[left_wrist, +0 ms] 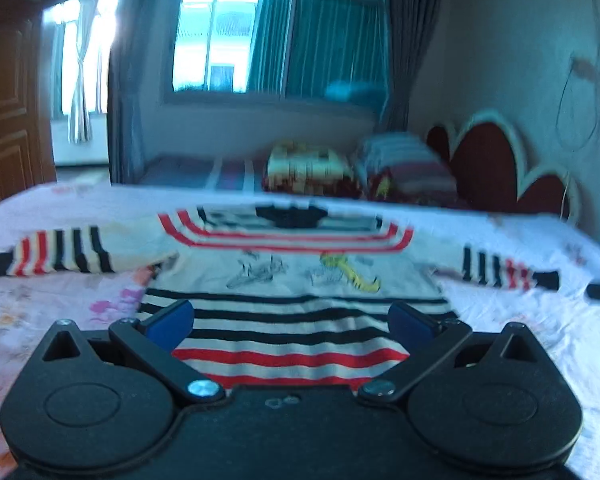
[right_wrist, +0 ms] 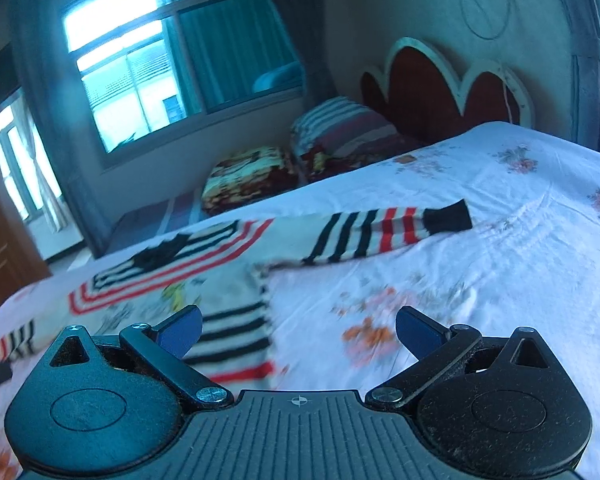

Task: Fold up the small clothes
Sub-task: 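Move the right tool to the black sleeve cuff and grasp it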

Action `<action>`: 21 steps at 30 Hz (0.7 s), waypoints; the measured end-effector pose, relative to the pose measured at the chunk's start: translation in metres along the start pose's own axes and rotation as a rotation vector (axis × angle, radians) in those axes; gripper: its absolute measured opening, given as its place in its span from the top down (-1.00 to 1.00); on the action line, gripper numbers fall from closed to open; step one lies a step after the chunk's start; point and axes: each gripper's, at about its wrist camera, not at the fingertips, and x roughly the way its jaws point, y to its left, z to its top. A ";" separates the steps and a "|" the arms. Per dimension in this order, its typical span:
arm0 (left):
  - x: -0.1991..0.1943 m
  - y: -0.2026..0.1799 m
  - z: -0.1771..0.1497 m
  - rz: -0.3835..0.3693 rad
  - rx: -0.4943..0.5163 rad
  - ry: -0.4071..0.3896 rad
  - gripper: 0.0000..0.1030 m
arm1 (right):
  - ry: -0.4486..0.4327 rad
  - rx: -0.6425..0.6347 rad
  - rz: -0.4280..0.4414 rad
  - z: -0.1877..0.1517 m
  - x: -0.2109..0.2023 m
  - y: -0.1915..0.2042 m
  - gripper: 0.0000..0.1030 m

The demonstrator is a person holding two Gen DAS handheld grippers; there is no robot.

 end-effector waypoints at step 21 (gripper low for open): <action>0.183 -0.014 0.029 0.145 0.040 0.176 -0.99 | 0.067 0.617 -0.118 0.053 0.244 -0.196 0.14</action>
